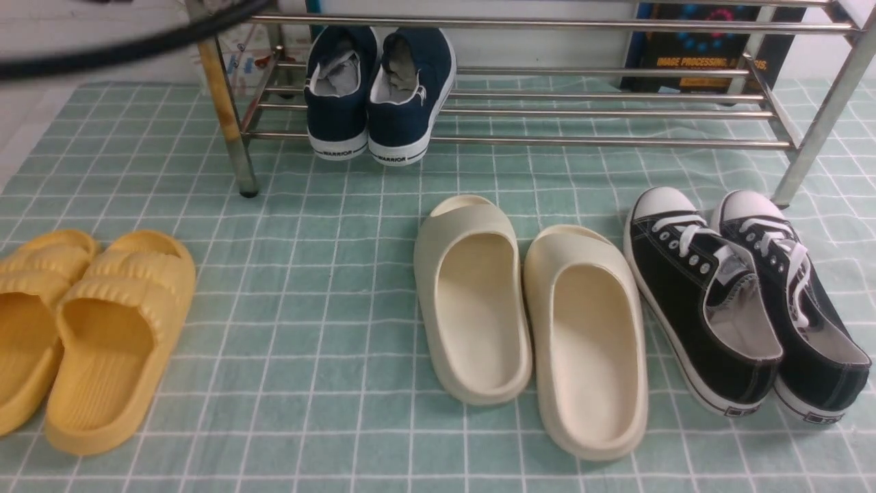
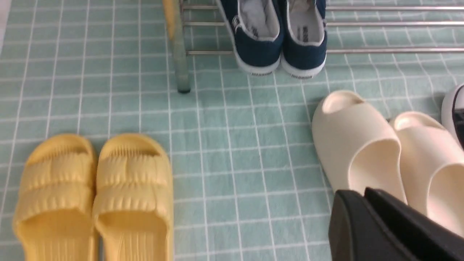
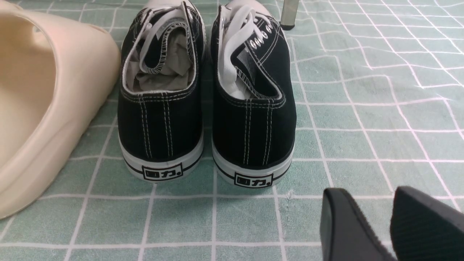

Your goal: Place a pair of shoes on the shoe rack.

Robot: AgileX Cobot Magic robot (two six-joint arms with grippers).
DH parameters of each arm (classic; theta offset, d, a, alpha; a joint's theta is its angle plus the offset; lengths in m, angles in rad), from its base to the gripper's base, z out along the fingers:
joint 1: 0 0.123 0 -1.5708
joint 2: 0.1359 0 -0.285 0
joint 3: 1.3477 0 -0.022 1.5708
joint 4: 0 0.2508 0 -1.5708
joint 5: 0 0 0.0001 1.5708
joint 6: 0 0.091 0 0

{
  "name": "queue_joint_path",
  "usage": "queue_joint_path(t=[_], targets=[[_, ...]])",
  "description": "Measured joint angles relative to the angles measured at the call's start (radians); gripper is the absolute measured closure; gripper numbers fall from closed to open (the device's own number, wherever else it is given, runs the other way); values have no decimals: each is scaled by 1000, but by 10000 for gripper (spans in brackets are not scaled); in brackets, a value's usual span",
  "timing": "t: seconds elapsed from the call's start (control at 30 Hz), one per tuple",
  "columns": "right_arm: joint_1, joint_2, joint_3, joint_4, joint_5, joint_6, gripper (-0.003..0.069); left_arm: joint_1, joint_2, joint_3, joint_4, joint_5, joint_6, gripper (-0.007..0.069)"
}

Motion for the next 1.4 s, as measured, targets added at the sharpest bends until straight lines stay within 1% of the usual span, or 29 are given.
queue_joint_path(t=[0.07, 0.1, 0.2, 0.3, 0.43, 0.6, 0.8, 0.87, 0.9, 0.93, 0.97, 1.07, 1.13, 1.17, 1.2, 1.23, 1.3, 1.33, 1.4], targets=[[0, 0, 0, 0, 0, 0, 419, 0, -132, 140, 5, -30, -33, 580], [0, 0, 0, 0, 0, 0, 419, 0, -145, 154, 5, -33, -37, 580], [0, 0, 0, 0, 0, 0, 419, 0, -366, 389, 11, -75, -109, 580], [0, 0, 0, 0, 0, 0, 419, 0, -517, 547, 14, -98, -157, 580], [0, 0, 0, 0, 0, 0, 419, 0, -654, 691, 13, -100, -186, 578], [0, 0, 0, 0, 0, 0, 419, 0, -729, 789, 25, -101, -188, 575], [0, 0, 0, 0, 0, 0, 419, 0, -738, 812, 73, -95, -193, 572], [0, 0, 0, 0, 0, 0, 419, 0, -739, 812, 83, -98, -195, 578], [0, 0, 0, 0, 0, 0, 419, 0, -739, 813, 97, -98, -195, 611], [0, 0, 0, 0, 0, 0, 419, 0, -739, 813, 97, -98, -195, 617], [0, 0, 0, 0, 0, 0, 419, 0, -739, 813, 96, -98, -181, 638], [0, 0, 0, 0, 0, 0, 419, 0, -739, 817, 79, -103, -167, 638], [0, 0, 0, 0, 0, 0, 419, 1, -751, 862, 69, -165, -158, 638], [0, 0, 0, 0, 0, 0, 419, 12, -767, 904, 60, -221, -156, 638], [0, 0, 0, 0, 0, 0, 419, 15, -770, 912, 58, -232, -156, 638], [0, 0, 0, 0, 0, 0, 419, 47, -800, 976, 40, -328, -153, 638], [0, 0, 0, 0, 0, 0, 419, 113, -857, 1076, 5, -450, -134, 638], [0, 0, 0, 0, 0, 0, 419, 177, -898, 1137, -35, -536, -105, 638], [0, 0, 0, 0, 0, 0, 419, 255, -955, 1215, -89, -648, -43, 638]])
